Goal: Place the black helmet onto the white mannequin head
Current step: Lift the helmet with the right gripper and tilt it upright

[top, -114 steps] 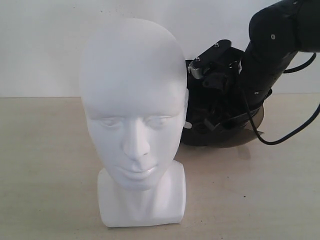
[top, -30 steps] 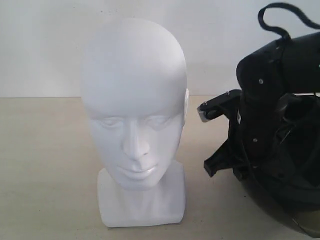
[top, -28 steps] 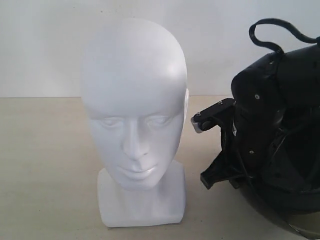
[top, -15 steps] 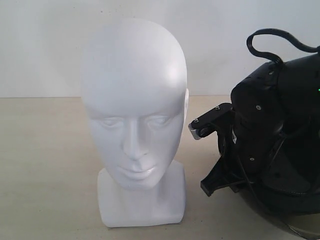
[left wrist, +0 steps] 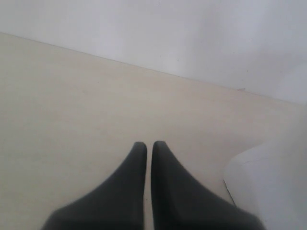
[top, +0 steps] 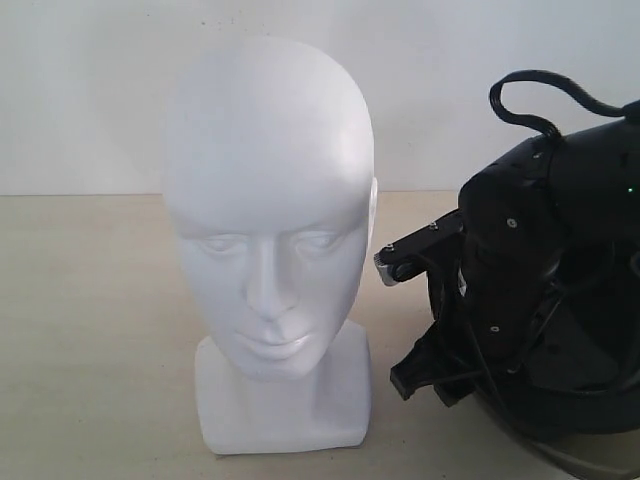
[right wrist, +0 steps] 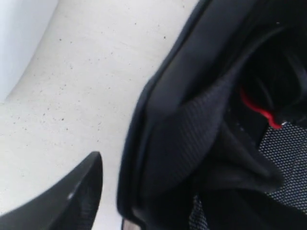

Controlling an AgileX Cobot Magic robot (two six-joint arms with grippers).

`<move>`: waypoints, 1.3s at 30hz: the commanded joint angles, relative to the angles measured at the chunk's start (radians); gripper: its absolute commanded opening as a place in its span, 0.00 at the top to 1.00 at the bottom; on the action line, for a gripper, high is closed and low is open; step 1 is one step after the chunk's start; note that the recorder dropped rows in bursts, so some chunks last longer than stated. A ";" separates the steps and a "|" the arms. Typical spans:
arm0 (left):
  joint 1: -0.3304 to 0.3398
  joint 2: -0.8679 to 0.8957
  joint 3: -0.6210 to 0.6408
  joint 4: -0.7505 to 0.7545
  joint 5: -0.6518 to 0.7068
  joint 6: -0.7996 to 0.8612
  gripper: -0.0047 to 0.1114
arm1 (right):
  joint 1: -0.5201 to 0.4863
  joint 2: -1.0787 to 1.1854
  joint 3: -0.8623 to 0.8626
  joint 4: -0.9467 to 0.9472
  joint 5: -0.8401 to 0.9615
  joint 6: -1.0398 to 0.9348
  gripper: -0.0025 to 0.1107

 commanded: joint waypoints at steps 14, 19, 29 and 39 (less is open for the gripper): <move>-0.004 -0.004 0.003 -0.009 -0.002 0.003 0.92 | 0.002 -0.005 0.004 -0.157 0.033 0.131 0.48; -0.004 -0.004 0.003 -0.009 -0.002 0.003 0.92 | 0.002 -0.005 0.004 -0.166 0.031 0.133 0.48; -0.004 -0.004 0.003 -0.009 -0.002 0.003 0.92 | 0.002 -0.005 0.004 -0.247 0.031 0.200 0.98; -0.004 -0.004 0.003 -0.009 -0.002 0.003 0.92 | 0.002 -0.005 0.004 -0.273 0.032 0.207 0.98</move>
